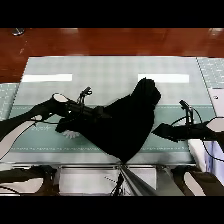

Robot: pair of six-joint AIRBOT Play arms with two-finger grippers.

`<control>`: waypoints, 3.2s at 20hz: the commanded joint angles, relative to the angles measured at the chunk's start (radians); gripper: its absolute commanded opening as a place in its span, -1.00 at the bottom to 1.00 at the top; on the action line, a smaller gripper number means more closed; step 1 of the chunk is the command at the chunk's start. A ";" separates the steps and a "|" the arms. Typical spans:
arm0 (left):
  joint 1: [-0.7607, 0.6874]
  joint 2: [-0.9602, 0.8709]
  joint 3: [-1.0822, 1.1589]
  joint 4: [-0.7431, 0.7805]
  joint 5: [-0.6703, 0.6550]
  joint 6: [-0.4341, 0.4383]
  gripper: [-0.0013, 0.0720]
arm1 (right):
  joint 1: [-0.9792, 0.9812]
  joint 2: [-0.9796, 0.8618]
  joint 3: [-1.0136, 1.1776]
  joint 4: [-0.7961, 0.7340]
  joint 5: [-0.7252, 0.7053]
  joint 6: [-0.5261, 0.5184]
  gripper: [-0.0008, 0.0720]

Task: Fold the shirts.

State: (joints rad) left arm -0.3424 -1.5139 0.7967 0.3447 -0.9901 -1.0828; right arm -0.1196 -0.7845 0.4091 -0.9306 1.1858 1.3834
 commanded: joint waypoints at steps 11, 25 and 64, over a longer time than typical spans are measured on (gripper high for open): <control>-0.040 -0.099 0.192 -0.094 -0.020 0.085 -0.90 | 0.047 0.002 -0.141 0.110 0.029 0.031 0.70; -0.040 -0.099 0.192 -0.094 -0.011 0.087 -0.90 | 0.410 -0.338 0.034 0.277 -0.264 -0.019 -0.04; 0.494 0.641 -0.486 0.383 -0.073 -0.065 -0.90 | 0.120 -0.985 1.511 0.120 0.120 0.072 -0.91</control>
State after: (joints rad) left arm 0.1089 -0.8791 0.3187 0.6006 -1.0653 -1.0832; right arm -0.0021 -1.7332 1.8683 -0.8383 1.2659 1.4414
